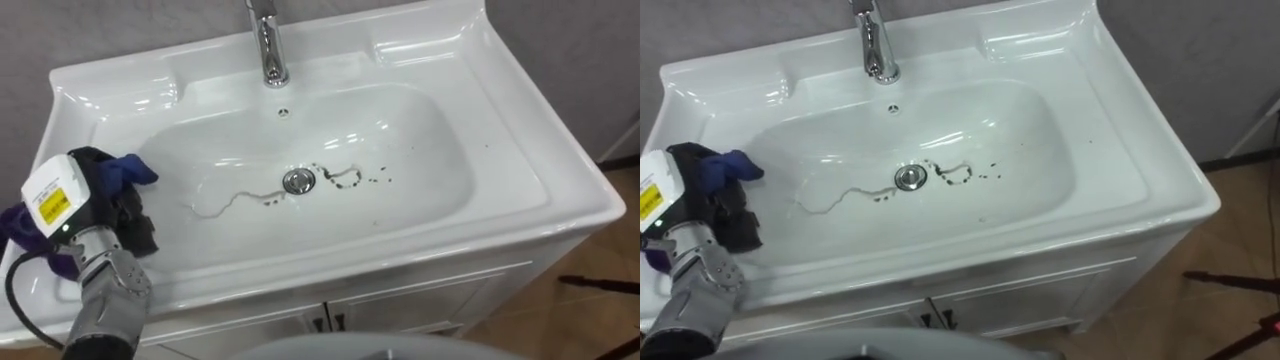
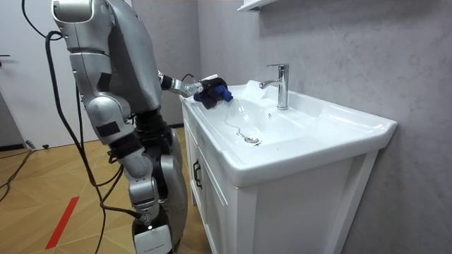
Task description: Wipe basin
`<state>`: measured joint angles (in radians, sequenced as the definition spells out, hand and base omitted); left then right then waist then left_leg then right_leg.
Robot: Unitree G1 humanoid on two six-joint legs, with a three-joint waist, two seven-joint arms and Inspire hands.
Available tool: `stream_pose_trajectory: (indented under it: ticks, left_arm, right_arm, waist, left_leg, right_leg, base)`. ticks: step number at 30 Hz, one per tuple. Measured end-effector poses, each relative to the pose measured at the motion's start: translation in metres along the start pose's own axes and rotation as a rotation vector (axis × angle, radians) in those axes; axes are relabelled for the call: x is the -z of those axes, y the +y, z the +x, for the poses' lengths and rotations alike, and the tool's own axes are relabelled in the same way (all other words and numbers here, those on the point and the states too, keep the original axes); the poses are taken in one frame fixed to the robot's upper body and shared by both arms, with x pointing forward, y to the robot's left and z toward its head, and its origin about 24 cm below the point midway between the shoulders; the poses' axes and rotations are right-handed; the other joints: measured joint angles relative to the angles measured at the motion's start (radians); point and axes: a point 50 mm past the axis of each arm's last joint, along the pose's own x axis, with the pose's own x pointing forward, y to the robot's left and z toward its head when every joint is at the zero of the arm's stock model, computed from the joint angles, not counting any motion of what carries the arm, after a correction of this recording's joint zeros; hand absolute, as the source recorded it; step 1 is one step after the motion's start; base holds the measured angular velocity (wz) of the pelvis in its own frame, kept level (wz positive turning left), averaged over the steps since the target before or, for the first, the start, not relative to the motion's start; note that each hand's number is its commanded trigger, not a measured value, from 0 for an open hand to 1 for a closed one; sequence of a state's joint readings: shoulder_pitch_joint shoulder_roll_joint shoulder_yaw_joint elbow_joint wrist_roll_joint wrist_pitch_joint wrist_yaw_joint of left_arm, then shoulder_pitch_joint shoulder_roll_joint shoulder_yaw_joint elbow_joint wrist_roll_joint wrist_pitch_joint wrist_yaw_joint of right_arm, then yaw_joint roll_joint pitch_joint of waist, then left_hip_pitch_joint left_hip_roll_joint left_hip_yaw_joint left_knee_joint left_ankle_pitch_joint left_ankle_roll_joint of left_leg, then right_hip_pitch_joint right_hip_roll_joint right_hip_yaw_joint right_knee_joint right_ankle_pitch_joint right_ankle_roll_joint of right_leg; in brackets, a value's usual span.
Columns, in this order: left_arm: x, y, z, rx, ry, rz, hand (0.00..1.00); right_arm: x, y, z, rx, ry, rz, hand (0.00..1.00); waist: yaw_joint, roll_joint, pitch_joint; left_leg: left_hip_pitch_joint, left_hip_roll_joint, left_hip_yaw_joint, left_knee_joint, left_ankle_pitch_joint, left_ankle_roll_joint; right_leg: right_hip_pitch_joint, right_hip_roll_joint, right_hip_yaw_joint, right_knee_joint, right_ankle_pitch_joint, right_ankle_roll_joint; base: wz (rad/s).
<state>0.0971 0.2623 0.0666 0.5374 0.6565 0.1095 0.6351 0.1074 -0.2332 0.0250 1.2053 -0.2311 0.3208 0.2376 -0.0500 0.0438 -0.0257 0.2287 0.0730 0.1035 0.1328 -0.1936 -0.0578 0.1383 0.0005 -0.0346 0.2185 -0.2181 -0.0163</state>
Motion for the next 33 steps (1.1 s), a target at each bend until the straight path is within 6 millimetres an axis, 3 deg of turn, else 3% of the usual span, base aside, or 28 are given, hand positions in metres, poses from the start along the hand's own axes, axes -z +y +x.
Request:
stream_pose_trajectory:
  ticks: [4,6,7,8,17,21,28,33]
  left_arm:
    - [-0.010,0.006,0.005,-0.004,0.010,-0.063,1.00]
    - [-0.014,0.010,0.006,-0.019,-0.002,-0.073,1.00]
    - [-0.015,0.010,0.006,-0.021,-0.005,-0.076,1.00]
    - [-0.018,0.012,0.006,-0.029,-0.013,-0.086,1.00]
    - [-0.065,0.016,-0.006,-0.025,-0.173,-0.213,1.00]
    - [-0.082,0.024,-0.008,-0.047,-0.240,-0.254,1.00]
    - [-0.099,0.035,-0.005,-0.097,-0.319,-0.316,1.00]
    - [-0.102,0.039,-0.006,-0.144,-0.338,-0.339,1.00]
  right_arm:
    - [-0.003,0.002,0.000,-0.005,-0.037,0.027,0.00]
    - [-0.006,0.002,0.000,-0.003,-0.068,0.049,0.00]
    - [-0.007,0.002,0.000,-0.003,-0.074,0.051,0.00]
    - [-0.008,0.002,0.000,0.003,-0.085,0.043,0.00]
    - [-0.003,0.007,0.002,0.012,-0.097,0.002,0.00]
    - [-0.002,0.009,0.003,0.010,-0.096,-0.018,0.00]
    - [-0.002,0.011,0.003,0.005,-0.103,-0.026,0.00]
    - [0.000,0.015,0.004,-0.004,-0.094,-0.025,0.00]
  waist:
    - [-0.016,-0.004,0.0078]
    - [-0.022,-0.004,0.0213]
    - [-0.023,-0.004,0.0216]
    - [-0.025,-0.003,0.0268]
    - [-0.043,0.001,0.0278]
    - [-0.059,-0.007,0.0325]
    - [-0.064,-0.010,0.0347]
    - [-0.065,-0.004,0.0316]
  left_leg:
    - [-0.026,-0.001,-0.017,0.002,0.000,0.000]
    - [-0.040,-0.002,-0.022,0.003,0.000,0.000]
    - [-0.043,-0.002,-0.022,0.004,0.000,0.000]
    - [-0.051,-0.002,-0.022,0.004,0.000,0.000]
    - [-0.070,-0.012,-0.019,0.003,0.000,0.000]
    - [-0.067,-0.012,-0.008,0.003,0.000,0.000]
    - [-0.068,-0.013,0.001,0.003,0.000,0.000]
    - [-0.067,-0.014,0.004,0.004,0.000,0.000]
  right_leg:
    - [-0.015,-0.004,-0.023,0.000,0.001,0.002]
    - [-0.027,-0.005,-0.025,0.001,0.002,0.003]
    - [-0.033,-0.005,-0.026,0.001,0.002,0.003]
    - [-0.039,-0.006,-0.028,0.001,0.004,0.004]
    - [-0.050,-0.016,-0.033,-0.002,0.009,0.009]
    - [-0.053,-0.015,-0.021,0.001,0.009,0.009]
    - [-0.059,-0.015,-0.008,-0.003,0.009,0.009]
    - [-0.059,-0.015,-0.005,-0.013,0.011,0.011]
  base:
    - [0.18]
    - [0.09]
    - [0.00]
    - [0.03]
    - [-0.02]
    - [-0.10]
    - [-0.05]
    - [-0.01]
